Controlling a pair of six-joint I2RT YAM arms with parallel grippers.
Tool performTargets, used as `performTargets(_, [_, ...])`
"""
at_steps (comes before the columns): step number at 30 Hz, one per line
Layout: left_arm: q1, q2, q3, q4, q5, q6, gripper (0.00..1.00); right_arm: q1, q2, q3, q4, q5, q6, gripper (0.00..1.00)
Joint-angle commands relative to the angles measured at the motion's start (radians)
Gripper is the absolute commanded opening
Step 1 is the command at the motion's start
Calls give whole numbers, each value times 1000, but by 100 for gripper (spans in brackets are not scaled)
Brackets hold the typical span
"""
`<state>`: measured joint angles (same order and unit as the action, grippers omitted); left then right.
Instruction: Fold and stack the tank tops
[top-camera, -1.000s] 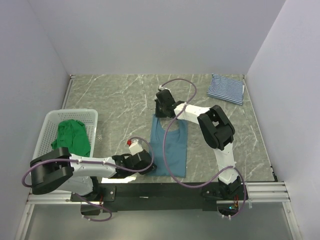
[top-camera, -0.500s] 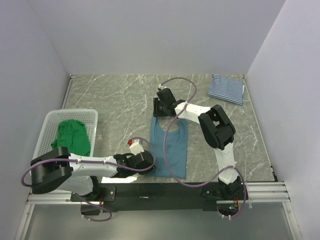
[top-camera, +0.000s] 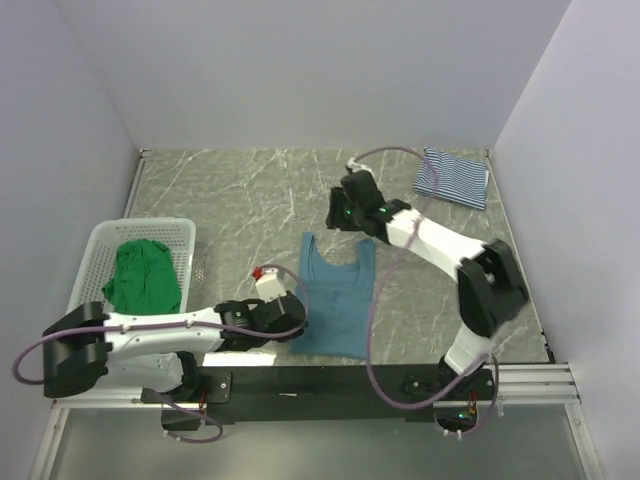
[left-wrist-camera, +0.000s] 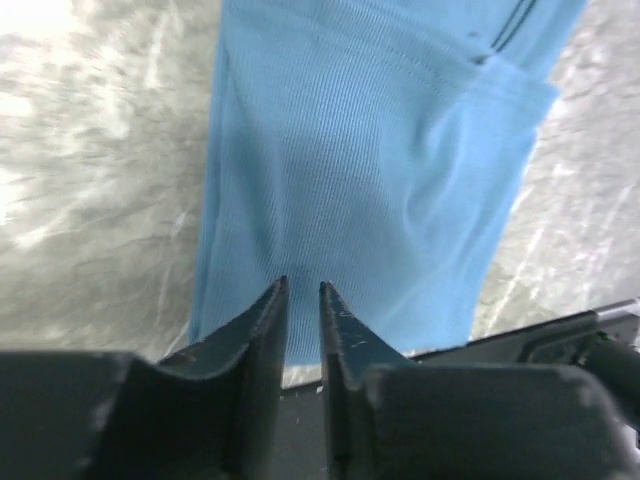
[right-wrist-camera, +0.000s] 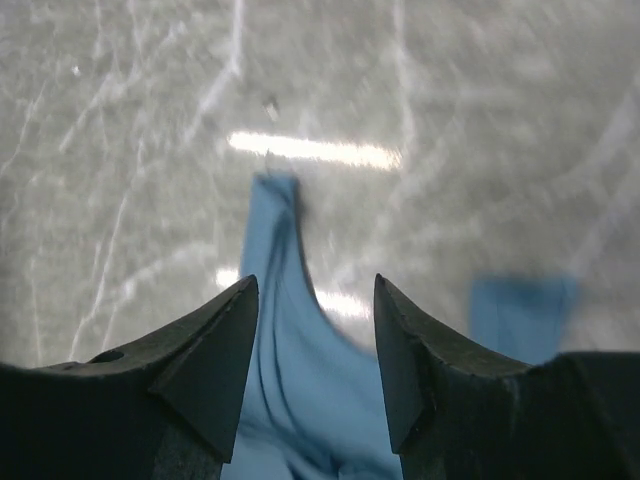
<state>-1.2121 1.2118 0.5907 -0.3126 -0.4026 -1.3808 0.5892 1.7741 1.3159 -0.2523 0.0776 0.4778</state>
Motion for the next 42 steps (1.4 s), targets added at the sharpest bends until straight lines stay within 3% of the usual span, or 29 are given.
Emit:
performTargets(1, [-3,-98,-1,-117,-68,-29,28,-5,-209,-176,-78,19,108,57])
performTargets(5, [0,-210,-97,-106,-4,-37,42,21,-463,-549,-32,-41,214,56])
performTargets(7, [0,-262,-155,-57,37,-30,52,38,-562,-651,-33,-58,261,55])
performTargets(10, [-1,-317,-231,25,100,-30,54,101,-785,-792,-84,-53,352,55])
performTargets(16, [-3,-308,-269,98,156,-40,55,234,-1016,-958,-191,-27,539,55])
performTargets(25, [-4,-238,-299,124,159,-127,51,268,-1122,-1115,-212,-130,668,54])
performTargets(35, [-4,-187,-295,113,156,-164,45,346,-1098,-1166,-217,-164,740,53])
performTargets(42, [-3,-167,-302,133,163,-158,40,370,-1180,-1176,-332,-147,792,53])
